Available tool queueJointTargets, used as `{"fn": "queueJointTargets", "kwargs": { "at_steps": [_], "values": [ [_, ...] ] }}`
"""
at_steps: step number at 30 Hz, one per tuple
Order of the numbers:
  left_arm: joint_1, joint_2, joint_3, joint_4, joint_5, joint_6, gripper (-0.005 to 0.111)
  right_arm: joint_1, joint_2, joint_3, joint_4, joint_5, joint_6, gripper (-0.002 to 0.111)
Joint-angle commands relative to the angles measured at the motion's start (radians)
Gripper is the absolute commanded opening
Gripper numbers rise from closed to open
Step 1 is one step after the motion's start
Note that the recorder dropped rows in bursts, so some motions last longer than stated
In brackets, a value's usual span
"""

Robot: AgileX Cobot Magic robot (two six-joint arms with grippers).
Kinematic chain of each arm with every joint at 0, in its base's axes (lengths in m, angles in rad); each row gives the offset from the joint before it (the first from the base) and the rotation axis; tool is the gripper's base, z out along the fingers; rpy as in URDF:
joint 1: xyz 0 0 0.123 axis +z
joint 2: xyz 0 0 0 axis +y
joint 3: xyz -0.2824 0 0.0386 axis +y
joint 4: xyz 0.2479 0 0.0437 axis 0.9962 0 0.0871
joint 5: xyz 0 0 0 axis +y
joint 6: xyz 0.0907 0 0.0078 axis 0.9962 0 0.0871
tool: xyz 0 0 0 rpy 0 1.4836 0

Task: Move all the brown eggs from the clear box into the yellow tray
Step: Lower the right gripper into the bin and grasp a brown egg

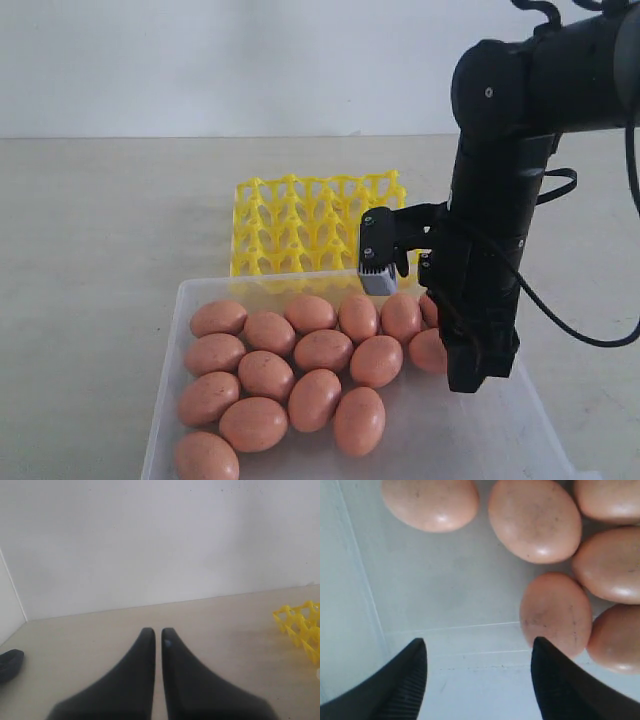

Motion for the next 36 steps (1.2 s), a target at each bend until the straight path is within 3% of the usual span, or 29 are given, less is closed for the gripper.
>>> {"fn": "queueJointTargets", "kwargs": {
  "at_steps": [1, 9, 28, 30, 36],
  "values": [
    [-0.006, -0.003, 0.004, -0.003, -0.002, 0.003, 0.004, 0.002, -0.005, 0.013, -0.022, -0.099, -0.067, 0.054],
    [-0.006, -0.003, 0.004, -0.003, -0.004, 0.003, 0.004, 0.002, 0.002, 0.013, -0.002, -0.199, -0.178, 0.054],
    [-0.006, -0.003, 0.004, -0.003, -0.004, 0.003, 0.004, 0.002, 0.135, 0.014, 0.004, -0.197, -0.166, 0.052],
    [-0.006, -0.003, 0.004, -0.003, -0.004, 0.003, 0.004, 0.002, 0.136, 0.014, 0.004, -0.208, -0.166, 0.045],
    [-0.006, -0.003, 0.004, -0.003, -0.004, 0.003, 0.004, 0.002, 0.133, 0.014, 0.012, -0.201, -0.122, 0.0]
  ]
}}
